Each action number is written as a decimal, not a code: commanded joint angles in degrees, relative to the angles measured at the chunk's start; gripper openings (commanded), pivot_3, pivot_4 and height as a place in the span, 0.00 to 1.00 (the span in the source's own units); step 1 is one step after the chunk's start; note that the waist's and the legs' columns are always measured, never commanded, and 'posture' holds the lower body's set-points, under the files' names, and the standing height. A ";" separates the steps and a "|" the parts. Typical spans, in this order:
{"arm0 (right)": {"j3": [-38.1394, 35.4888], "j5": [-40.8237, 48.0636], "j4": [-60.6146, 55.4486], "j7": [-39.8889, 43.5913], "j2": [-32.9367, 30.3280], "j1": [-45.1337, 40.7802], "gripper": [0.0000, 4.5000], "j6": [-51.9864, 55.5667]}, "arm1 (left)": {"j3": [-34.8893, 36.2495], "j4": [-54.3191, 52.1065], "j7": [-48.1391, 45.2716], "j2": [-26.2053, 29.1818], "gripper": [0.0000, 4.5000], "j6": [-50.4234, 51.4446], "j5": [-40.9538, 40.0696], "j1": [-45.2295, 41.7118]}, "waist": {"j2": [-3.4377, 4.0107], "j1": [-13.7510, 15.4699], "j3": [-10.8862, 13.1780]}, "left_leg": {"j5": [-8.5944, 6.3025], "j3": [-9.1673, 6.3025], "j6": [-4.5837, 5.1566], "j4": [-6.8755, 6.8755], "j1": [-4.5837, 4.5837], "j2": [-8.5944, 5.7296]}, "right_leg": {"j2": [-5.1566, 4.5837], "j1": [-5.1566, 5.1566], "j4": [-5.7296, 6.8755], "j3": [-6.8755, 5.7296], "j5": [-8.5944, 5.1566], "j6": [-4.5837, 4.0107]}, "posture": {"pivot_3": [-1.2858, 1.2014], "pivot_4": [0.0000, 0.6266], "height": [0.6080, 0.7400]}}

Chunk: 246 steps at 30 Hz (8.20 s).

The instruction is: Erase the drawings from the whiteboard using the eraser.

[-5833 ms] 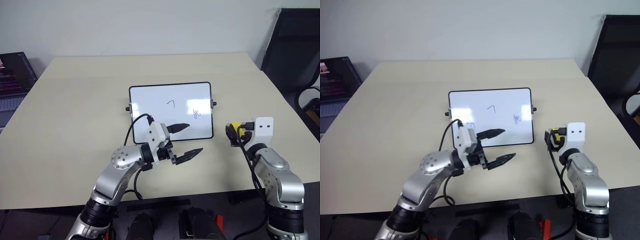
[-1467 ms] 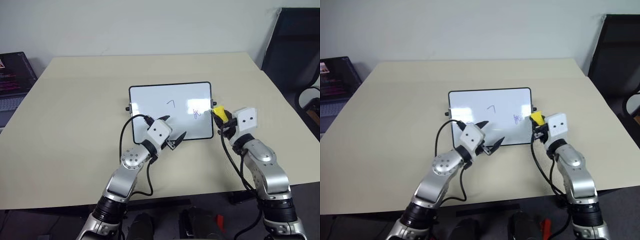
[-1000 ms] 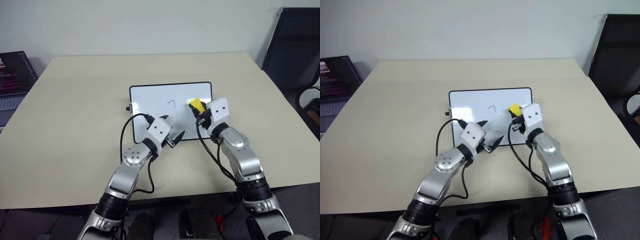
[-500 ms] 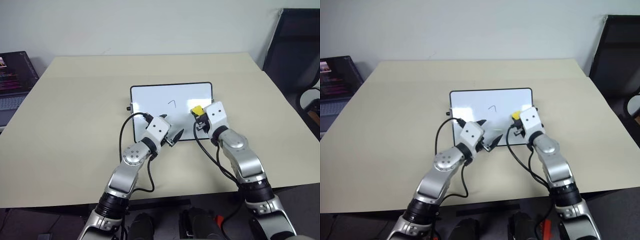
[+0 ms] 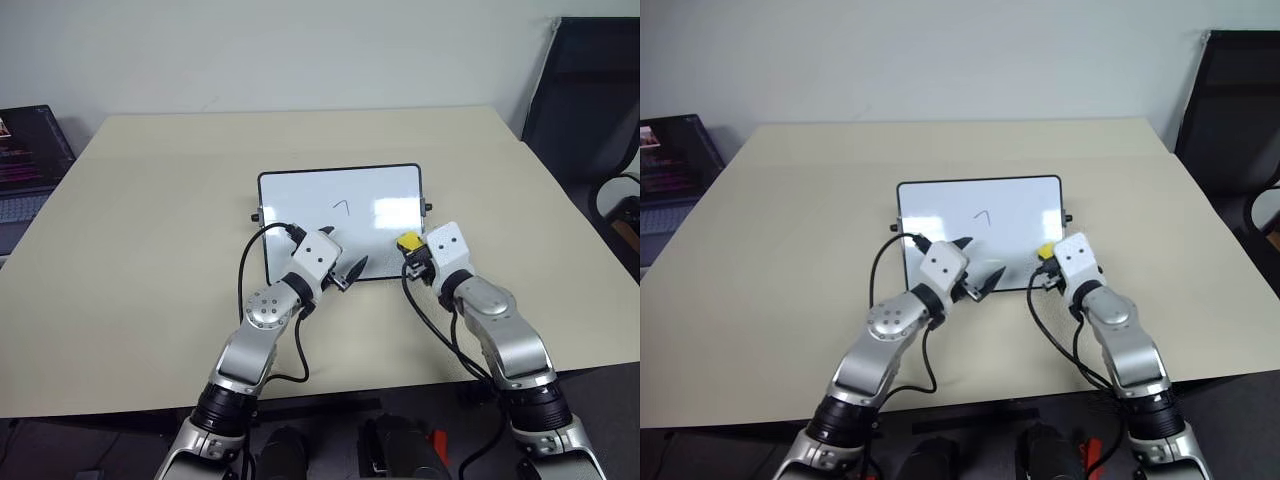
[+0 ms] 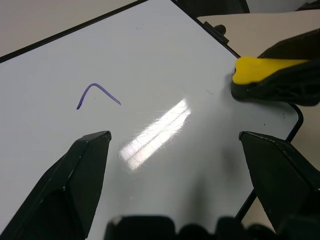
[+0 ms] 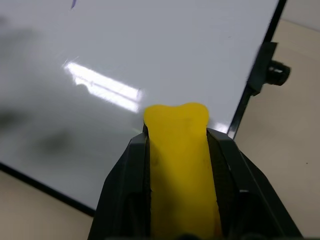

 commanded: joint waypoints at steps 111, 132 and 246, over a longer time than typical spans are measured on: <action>5.25 -6.37 15.21 3.51 2.49 -7.88 0.27 -15.01 | 3.91 -7.92 7.16 1.35 1.00 4.44 3.84 3.73 | -0.08 0.05 -0.01 | 0.05 -0.02 0.08 0.09 0.83 -0.01 | -0.06 0.63 0.11 -0.03 -0.16 -0.26 | 0.52 0.24 1.00; 2.99 4.42 5.35 10.14 4.25 -1.15 0.27 -21.04 | 3.96 -8.81 7.29 1.74 1.00 4.57 3.90 4.53 | -0.06 0.07 0.04 | -0.03 -0.14 0.07 -0.17 -0.09 0.03 | -0.04 -0.08 -0.32 -0.06 -0.07 0.06 | 0.52 0.24 1.00; 16.77 -16.21 47.29 -0.62 18.30 -23.61 0.27 -39.36 | 5.66 -23.28 12.80 3.09 1.00 13.26 9.49 18.80 | -0.05 -0.12 0.07 | 0.00 0.00 0.09 -0.20 0.70 0.10 | -0.05 0.28 0.18 0.02 -0.13 -0.16 | 0.52 0.24 1.00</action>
